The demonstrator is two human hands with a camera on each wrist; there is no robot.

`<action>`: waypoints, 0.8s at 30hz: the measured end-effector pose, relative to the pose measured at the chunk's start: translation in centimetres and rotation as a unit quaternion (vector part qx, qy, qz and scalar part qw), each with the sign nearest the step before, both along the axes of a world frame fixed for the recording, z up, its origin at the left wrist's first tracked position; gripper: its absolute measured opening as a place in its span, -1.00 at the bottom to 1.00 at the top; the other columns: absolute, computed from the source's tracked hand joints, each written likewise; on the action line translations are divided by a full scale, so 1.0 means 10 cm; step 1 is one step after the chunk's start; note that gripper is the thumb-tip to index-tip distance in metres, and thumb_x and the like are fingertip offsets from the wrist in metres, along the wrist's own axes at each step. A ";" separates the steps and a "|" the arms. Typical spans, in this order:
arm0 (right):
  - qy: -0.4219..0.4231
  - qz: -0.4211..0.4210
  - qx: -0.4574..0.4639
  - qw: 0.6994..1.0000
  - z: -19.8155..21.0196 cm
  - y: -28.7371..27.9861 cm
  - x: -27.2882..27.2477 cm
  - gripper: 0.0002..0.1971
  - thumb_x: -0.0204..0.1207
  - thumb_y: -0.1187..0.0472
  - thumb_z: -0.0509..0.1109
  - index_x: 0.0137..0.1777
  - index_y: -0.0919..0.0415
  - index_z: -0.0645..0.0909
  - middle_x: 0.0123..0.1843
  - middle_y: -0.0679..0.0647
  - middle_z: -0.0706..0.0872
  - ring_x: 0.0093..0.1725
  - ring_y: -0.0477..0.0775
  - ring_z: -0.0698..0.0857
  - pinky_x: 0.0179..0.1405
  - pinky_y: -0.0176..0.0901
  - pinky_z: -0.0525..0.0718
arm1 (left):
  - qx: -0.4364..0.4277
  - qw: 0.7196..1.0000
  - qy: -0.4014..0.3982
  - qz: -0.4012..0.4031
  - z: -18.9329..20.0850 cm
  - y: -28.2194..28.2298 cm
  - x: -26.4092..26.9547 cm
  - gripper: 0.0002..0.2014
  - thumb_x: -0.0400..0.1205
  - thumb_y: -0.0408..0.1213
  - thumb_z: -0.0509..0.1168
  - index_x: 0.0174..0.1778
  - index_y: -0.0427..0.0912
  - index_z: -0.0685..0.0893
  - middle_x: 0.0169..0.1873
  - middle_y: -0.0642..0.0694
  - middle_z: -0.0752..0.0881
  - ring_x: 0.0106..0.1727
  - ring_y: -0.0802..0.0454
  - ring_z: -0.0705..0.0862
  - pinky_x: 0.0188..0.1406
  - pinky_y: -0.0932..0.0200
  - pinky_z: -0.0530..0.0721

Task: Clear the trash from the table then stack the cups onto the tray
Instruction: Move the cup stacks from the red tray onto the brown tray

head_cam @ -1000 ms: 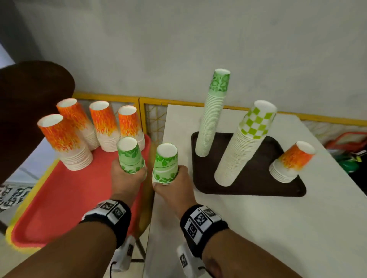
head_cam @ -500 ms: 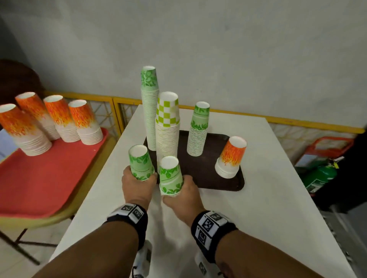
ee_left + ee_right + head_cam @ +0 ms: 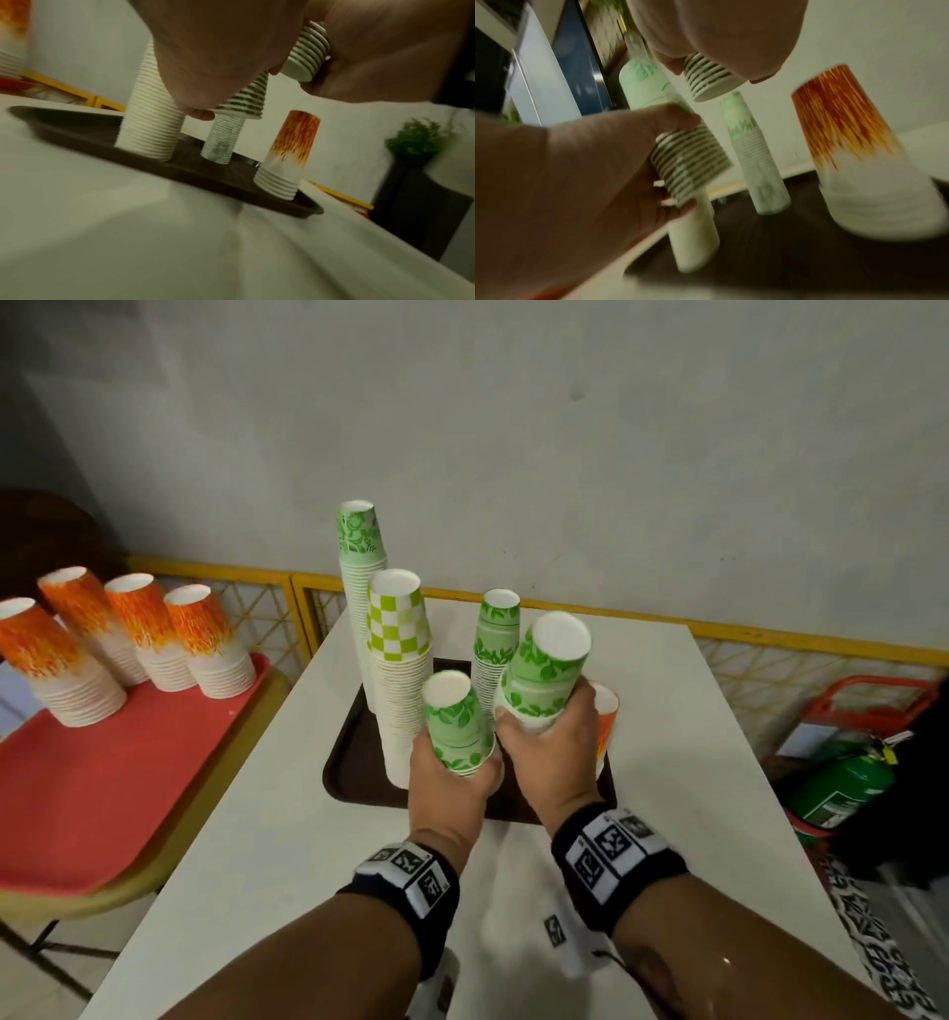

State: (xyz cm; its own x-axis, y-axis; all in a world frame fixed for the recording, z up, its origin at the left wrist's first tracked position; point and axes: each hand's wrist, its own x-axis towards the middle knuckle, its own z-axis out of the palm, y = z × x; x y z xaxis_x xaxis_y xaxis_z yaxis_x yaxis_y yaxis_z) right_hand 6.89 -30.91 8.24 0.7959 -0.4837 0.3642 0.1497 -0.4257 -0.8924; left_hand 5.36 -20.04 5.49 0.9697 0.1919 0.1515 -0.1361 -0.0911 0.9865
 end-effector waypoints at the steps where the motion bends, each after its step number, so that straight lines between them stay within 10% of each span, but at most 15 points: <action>1: -0.017 0.001 -0.004 1.000 0.18 -0.02 0.12 -0.19 0.12 -0.14 0.54 0.39 0.10 0.42 0.23 0.03 0.65 0.23 0.07 0.65 0.25 0.00 0.67 | 0.001 1.000 -0.014 -0.009 0.06 -0.04 0.03 -0.60 0.41 -0.46 0.57 -0.12 0.09 0.56 -0.28 0.33 0.75 -0.27 0.39 0.71 -0.31 0.53 0.59; 8: -0.049 0.035 -0.067 0.996 0.85 -0.10 1.13 -0.19 0.29 -0.10 0.58 0.50 0.10 0.34 0.33 0.07 0.63 0.31 0.15 0.63 0.33 0.14 0.65 | 0.024 0.998 -0.043 -0.030 0.07 0.15 0.04 -0.47 0.38 -0.28 0.63 0.16 0.05 0.52 0.00 0.09 0.72 0.01 0.28 0.72 -0.09 0.49 0.63; 14: 0.007 0.050 -0.093 0.994 0.56 -0.04 1.51 -0.25 0.34 -0.05 0.60 0.47 0.15 0.38 0.30 0.12 0.64 0.28 0.19 0.63 0.29 0.16 0.65 | 0.076 0.991 -0.089 -0.057 0.18 0.38 0.13 -0.33 0.34 0.06 0.53 0.34 0.01 0.47 0.15 0.09 0.68 0.18 0.24 0.68 0.11 0.42 0.64; 24: 0.169 0.122 0.011 0.978 0.01 -0.19 1.38 -0.39 0.43 -0.06 0.38 0.47 0.10 0.41 0.28 0.15 0.66 0.21 0.22 0.69 0.21 0.11 0.71 | 0.050 0.981 -0.159 -0.098 0.47 0.05 0.34 -0.37 0.42 -0.10 0.56 0.35 -0.04 0.46 0.22 0.09 0.63 0.29 0.22 0.62 0.28 0.26 0.62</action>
